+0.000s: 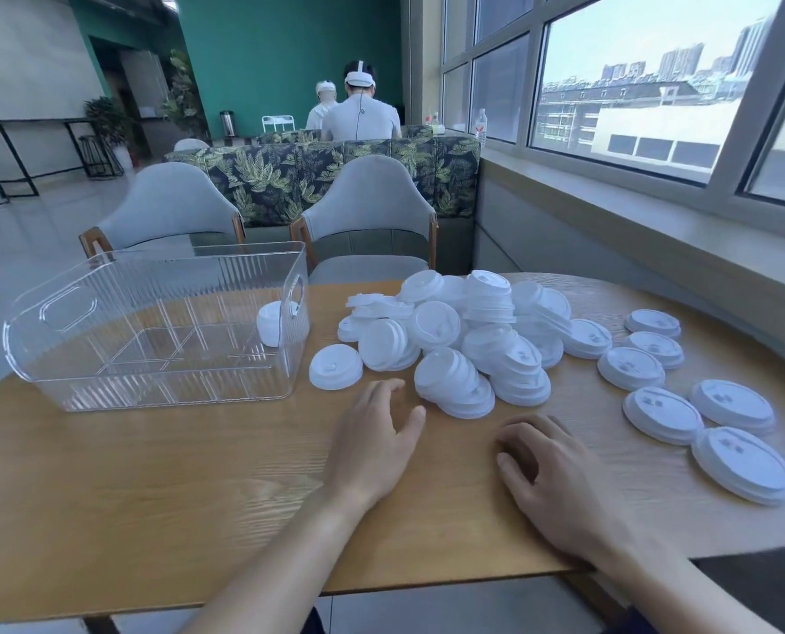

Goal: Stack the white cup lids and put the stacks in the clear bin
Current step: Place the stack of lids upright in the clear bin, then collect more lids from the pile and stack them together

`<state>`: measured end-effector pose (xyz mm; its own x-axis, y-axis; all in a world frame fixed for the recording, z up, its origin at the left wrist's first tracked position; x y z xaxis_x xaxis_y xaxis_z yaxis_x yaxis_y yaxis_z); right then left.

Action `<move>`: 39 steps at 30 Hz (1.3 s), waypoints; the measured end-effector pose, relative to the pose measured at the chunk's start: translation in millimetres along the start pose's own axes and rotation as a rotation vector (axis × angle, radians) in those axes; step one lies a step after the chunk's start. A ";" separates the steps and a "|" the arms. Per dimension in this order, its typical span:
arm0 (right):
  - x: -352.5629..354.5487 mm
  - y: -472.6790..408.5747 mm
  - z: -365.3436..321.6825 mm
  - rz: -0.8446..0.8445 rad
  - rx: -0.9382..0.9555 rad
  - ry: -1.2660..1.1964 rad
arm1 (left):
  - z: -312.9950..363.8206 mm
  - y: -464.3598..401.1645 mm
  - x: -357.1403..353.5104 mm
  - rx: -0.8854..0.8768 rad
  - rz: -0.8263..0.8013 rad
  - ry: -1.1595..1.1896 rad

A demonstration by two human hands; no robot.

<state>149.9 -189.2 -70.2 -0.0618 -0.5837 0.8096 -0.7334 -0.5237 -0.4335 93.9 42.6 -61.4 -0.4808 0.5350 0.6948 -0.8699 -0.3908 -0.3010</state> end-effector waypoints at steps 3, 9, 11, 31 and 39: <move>3.4 -5.3 13.1 0.011 -0.035 0.018 | 1.3 -9.8 -7.9 0.019 -0.001 0.036; 16.1 -11.0 36.0 0.045 -0.089 0.056 | 1.7 -28.6 -15.5 -0.003 -0.023 0.077; 22.9 -9.0 42.5 0.068 -0.096 0.090 | 1.7 -34.4 -16.9 0.000 -0.024 0.076; 93.6 -2.7 105.4 0.037 -0.486 0.495 | 4.7 -51.4 -21.4 0.000 -0.016 0.131; 94.7 -6.4 101.2 -0.050 -0.532 0.538 | 0.6 -49.9 -19.3 0.055 -0.018 0.247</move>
<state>217.2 -303.9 -30.8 -0.2414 -0.1121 0.9639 -0.9633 -0.0924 -0.2520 146.7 51.3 -59.4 -0.4836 0.7065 0.5167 -0.8744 -0.4162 -0.2493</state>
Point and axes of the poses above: each hand's wrist, its own y-axis away from the middle knuckle, its own x-axis out of the back of the hand, z = x × y, the point moved 2 cm from there along -y, towards the middle knuckle, and after that the axes turned 1 degree about x, right-handed, at the moved point
